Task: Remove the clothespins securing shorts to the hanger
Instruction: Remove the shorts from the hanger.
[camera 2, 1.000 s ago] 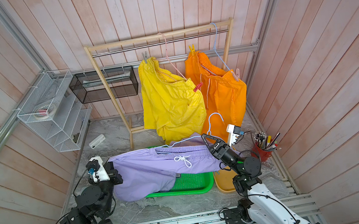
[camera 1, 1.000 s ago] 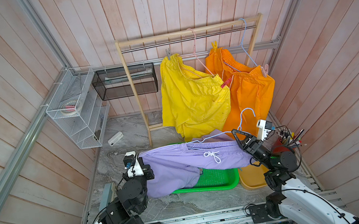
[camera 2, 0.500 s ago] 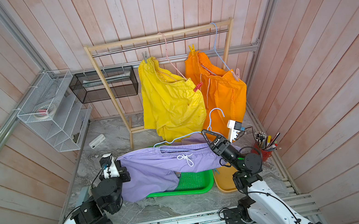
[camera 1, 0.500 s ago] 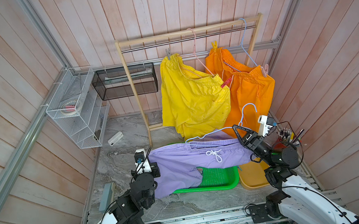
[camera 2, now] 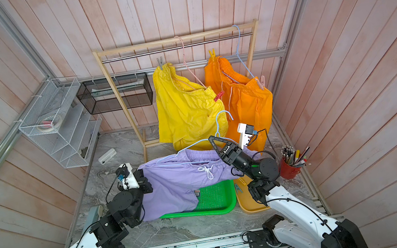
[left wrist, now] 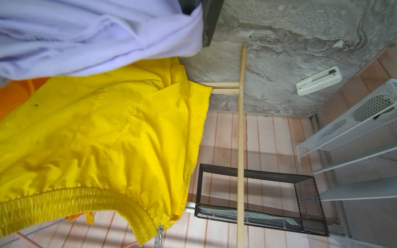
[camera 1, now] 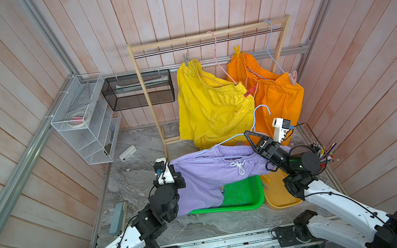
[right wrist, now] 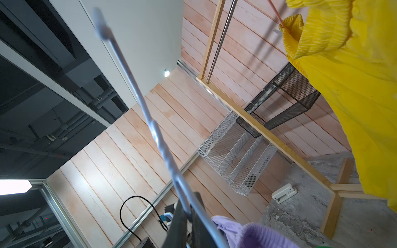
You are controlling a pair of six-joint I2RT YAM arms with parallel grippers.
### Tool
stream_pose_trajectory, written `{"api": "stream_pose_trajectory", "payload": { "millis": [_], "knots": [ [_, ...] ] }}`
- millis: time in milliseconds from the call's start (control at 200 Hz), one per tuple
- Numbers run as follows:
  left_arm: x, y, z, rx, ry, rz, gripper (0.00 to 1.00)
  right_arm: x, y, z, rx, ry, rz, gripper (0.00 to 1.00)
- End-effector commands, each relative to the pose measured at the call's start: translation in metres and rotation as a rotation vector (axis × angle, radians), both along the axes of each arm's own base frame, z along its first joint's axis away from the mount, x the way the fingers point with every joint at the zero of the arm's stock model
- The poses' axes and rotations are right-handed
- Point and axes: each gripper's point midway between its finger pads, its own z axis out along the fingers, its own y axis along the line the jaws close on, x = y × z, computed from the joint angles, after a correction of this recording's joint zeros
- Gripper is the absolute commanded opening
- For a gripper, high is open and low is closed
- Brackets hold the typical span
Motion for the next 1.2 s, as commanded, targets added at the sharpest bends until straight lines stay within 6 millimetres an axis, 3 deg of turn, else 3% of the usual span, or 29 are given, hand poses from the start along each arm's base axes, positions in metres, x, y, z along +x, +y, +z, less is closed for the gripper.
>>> {"api": "stream_pose_trajectory", "payload": {
  "millis": [0, 145, 255, 445, 535, 735, 935, 1070, 1195],
  "knots": [
    [0.005, -0.033, -0.011, -0.064, 0.036, -0.132, 0.00, -0.011, -0.003, 0.031, 0.046, -0.108, -0.008, 0.00],
    [0.010, -0.055, -0.036, -0.078, 0.128, -0.181, 0.01, -0.011, -0.003, 0.024, 0.053, -0.096, -0.009, 0.00],
    [0.003, -0.068, -0.046, -0.079, 0.155, -0.270, 0.38, -0.011, -0.004, 0.020, 0.042, -0.091, -0.024, 0.00],
    [-0.020, -0.089, -0.039, -0.045, 0.166, -0.475, 0.73, -0.008, -0.007, 0.008, 0.016, -0.083, -0.061, 0.00],
    [-0.030, -0.089, -0.030, -0.024, 0.200, -0.517, 1.00, -0.007, -0.007, -0.001, 0.013, -0.070, -0.064, 0.00],
    [-0.052, -0.073, -0.008, 0.010, 0.201, -0.567, 1.00, -0.005, -0.009, -0.012, 0.026, -0.050, -0.061, 0.00],
    [-0.059, -0.053, 0.007, 0.019, 0.178, -0.535, 1.00, -0.005, -0.009, -0.012, 0.026, -0.051, -0.063, 0.00],
    [-0.067, -0.060, 0.013, 0.021, 0.156, -0.607, 1.00, -0.002, -0.011, -0.015, 0.025, -0.039, -0.072, 0.00],
    [-0.071, -0.076, -0.002, 0.077, 0.215, -0.689, 1.00, -0.002, -0.012, -0.017, 0.024, -0.035, -0.074, 0.00]
  ]
}}
